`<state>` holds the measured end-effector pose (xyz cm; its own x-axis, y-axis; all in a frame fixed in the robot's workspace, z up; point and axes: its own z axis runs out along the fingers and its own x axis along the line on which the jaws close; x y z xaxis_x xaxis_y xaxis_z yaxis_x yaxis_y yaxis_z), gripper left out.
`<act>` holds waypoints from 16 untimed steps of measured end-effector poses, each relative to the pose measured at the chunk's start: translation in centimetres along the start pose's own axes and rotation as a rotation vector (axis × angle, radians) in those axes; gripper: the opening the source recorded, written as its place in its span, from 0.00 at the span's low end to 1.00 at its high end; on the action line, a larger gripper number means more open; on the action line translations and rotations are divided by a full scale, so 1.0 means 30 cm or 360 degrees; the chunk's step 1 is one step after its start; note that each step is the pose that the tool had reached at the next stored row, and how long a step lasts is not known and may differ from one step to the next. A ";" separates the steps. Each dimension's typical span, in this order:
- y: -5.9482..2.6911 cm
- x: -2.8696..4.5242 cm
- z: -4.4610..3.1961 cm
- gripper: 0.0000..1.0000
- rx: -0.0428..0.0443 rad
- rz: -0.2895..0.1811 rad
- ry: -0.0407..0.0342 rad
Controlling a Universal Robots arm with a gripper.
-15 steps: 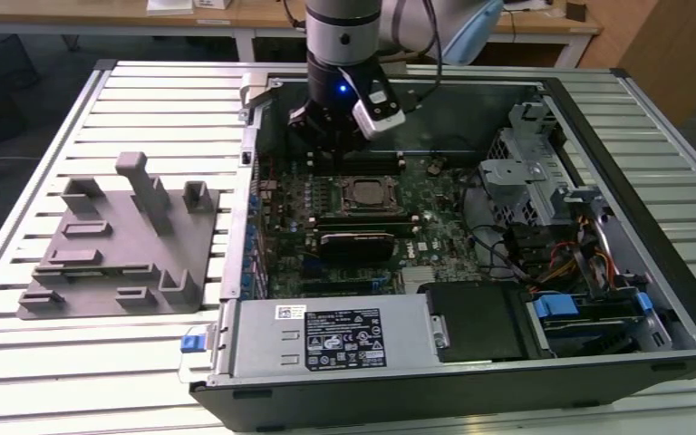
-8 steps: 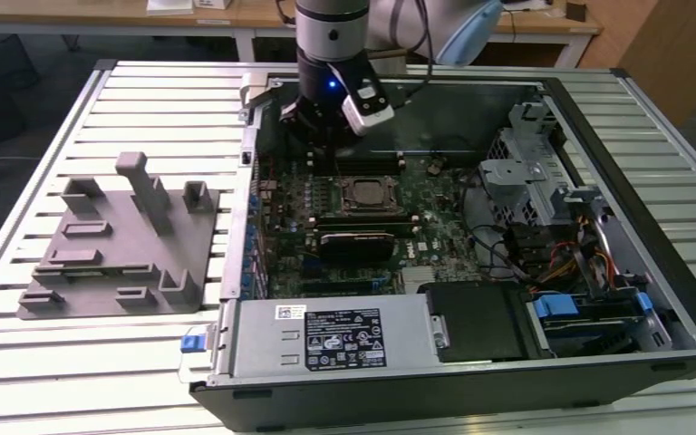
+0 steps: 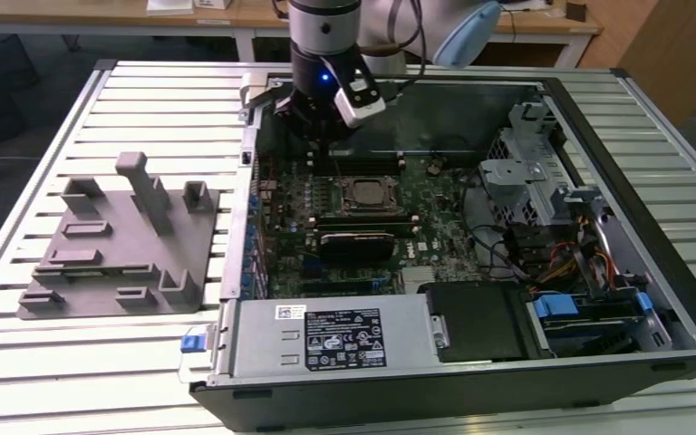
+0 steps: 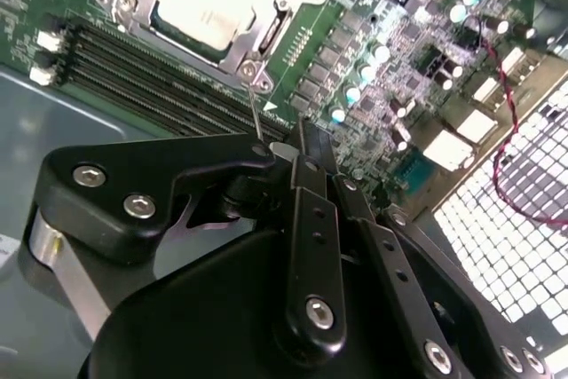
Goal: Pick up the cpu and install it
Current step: 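Install the first cpu locking lever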
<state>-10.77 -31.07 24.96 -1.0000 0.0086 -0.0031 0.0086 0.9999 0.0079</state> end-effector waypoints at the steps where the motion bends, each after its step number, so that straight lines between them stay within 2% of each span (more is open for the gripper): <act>1: 0.003 0.002 0.000 0.11 0.0000 0.0000 0.0000; 16: 0.011 0.001 -0.007 0.11 -0.0002 -0.0011 0.0000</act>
<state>-10.81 -30.73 25.17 -1.0000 0.0020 -0.0032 0.0020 1.0000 0.0092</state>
